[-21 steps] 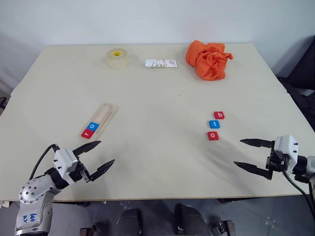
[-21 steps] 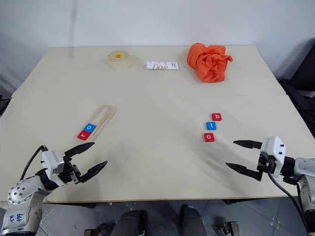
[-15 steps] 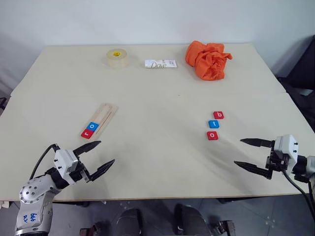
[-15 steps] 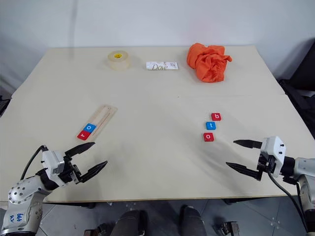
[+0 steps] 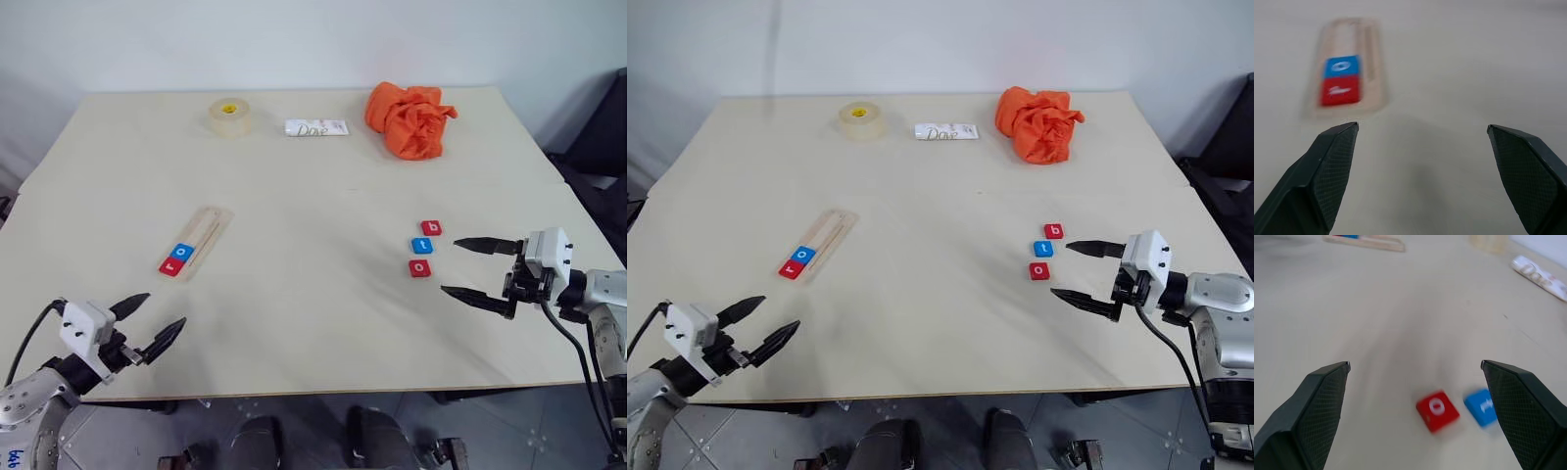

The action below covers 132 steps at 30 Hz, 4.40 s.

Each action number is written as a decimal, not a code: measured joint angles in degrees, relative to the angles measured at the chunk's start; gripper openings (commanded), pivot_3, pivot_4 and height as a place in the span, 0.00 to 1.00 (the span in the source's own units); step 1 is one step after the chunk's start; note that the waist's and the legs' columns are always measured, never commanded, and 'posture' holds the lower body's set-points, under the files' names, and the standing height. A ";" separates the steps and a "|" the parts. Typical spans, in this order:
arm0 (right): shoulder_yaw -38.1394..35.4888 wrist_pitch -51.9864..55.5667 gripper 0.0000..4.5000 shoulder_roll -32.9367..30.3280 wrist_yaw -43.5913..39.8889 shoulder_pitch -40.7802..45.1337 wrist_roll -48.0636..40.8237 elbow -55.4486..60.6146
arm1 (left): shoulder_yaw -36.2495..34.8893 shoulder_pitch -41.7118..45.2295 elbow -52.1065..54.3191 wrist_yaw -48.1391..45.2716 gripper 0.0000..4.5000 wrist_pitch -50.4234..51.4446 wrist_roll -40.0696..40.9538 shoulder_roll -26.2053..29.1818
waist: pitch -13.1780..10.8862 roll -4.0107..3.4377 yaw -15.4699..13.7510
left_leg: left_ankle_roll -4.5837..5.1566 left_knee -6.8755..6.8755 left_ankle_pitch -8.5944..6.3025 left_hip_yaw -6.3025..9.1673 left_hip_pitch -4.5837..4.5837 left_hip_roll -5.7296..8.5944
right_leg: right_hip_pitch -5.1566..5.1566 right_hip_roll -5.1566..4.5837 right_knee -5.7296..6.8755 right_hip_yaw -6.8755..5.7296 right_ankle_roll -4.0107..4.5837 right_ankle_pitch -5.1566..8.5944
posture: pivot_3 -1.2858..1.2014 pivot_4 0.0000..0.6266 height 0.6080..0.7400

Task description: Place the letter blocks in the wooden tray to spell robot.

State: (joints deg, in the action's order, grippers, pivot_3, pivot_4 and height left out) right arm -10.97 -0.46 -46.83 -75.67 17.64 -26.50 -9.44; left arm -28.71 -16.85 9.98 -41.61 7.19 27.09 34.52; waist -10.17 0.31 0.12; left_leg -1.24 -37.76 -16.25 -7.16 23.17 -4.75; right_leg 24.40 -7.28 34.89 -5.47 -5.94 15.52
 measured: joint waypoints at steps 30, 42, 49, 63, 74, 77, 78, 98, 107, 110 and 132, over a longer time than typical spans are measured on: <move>3.44 3.38 1.00 1.84 -0.85 2.45 -0.02 3.67 | 14.99 34.83 -26.71 3.68 1.00 13.15 -9.20 6.34 | -0.01 0.07 -0.03 | -0.32 -0.10 0.16 -0.13 -0.03 0.00 | 0.07 0.06 0.29 0.09 0.04 0.02 | 0.52 0.24 1.00; 3.01 4.29 1.00 1.83 0.02 1.89 -0.01 4.87 | 16.12 37.02 -27.74 4.09 1.00 16.31 -9.74 5.17 | -0.01 0.07 -0.14 | -0.11 -0.33 0.12 -0.09 -0.11 0.02 | 0.07 0.03 0.70 0.17 0.05 0.02 | 0.52 0.24 1.00; 3.00 4.26 1.00 1.84 0.17 1.92 0.03 4.86 | 15.86 36.33 -25.05 4.66 1.00 18.05 -9.51 4.17 | -0.01 0.08 -0.06 | -0.11 -0.35 0.12 -0.09 -0.10 0.02 | 0.08 0.04 0.70 0.17 0.05 0.02 | 0.52 0.24 1.00; 3.01 3.98 1.00 1.84 0.36 2.26 0.54 4.74 | 15.08 36.40 -21.86 6.17 0.76 25.38 -9.24 4.00 | 0.01 0.04 -0.03 | -0.11 -0.34 0.12 -0.12 -0.18 0.02 | 0.06 0.04 0.73 0.22 0.05 0.02 | 0.52 0.24 1.00; 3.01 3.09 1.00 1.84 0.77 2.27 0.65 4.54 | 13.36 34.24 -21.60 5.94 0.76 22.77 -9.03 2.44 | 0.03 0.00 0.13 | -0.12 -0.30 0.13 -0.20 -0.32 0.01 | 0.03 0.04 0.77 0.33 0.05 0.03 | 0.52 0.24 1.00; 3.01 3.00 1.00 1.84 0.92 2.29 0.70 4.44 | 13.37 32.94 -20.75 3.76 0.76 21.10 -8.75 2.60 | 0.03 0.00 0.08 | -0.12 -0.31 0.11 -0.23 -0.31 0.02 | 0.03 0.03 0.75 0.35 0.05 0.03 | 0.52 0.24 1.00; 3.02 2.95 1.00 1.84 0.91 2.34 0.70 4.36 | 13.54 32.01 -19.92 2.43 0.76 20.17 -8.60 2.69 | 0.03 0.01 0.08 | -0.11 -0.31 0.10 -0.24 -0.30 0.02 | 0.03 0.03 0.72 0.35 0.05 0.03 | 0.52 0.24 1.00; 0.38 1.56 1.00 0.16 0.12 -3.61 0.73 5.52 | 41.22 46.68 -19.46 -28.29 0.76 7.58 -15.01 3.77 | -0.02 0.09 -0.28 | -0.16 -0.40 0.13 -0.25 -0.09 0.04 | 0.14 0.07 0.65 0.34 0.05 0.03 | 0.52 0.24 1.00; -3.87 2.05 1.00 -0.04 3.63 -10.59 0.42 11.95 | 46.33 53.71 -27.85 -31.32 0.76 -2.48 -19.81 -3.12 | -0.10 0.23 -0.16 | -0.23 -0.45 0.16 -0.24 -0.07 0.04 | 0.14 0.08 0.64 0.36 0.03 0.02 | 0.52 0.24 1.00; -5.06 2.44 1.00 -0.04 4.74 -12.35 0.41 13.23 | 46.74 54.53 -29.36 -31.49 0.76 -3.93 -20.62 -4.59 | -0.11 0.24 -0.23 | -0.19 -0.46 0.14 -0.23 -0.06 0.04 | 0.14 0.07 0.64 0.36 0.03 0.02 | 0.52 0.24 1.00; -5.77 4.19 1.00 -0.04 8.33 -14.59 -0.02 16.13 | 48.09 57.40 -33.14 -30.88 0.99 -4.29 -24.19 -9.70 | -0.12 0.27 -0.28 | -0.05 -0.51 0.08 -0.17 -0.04 0.06 | 0.10 0.08 0.65 0.36 0.01 0.01 | 0.52 0.24 1.00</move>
State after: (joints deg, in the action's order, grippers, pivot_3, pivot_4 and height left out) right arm -16.74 3.74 -46.87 -67.34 3.05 -26.53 6.69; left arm 19.38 40.55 -23.16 -72.49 2.91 2.91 24.82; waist -10.30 0.58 -0.17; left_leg -1.29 -38.27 -16.17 -7.33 23.13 -4.69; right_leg 24.50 -7.20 35.54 -5.11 -5.93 15.53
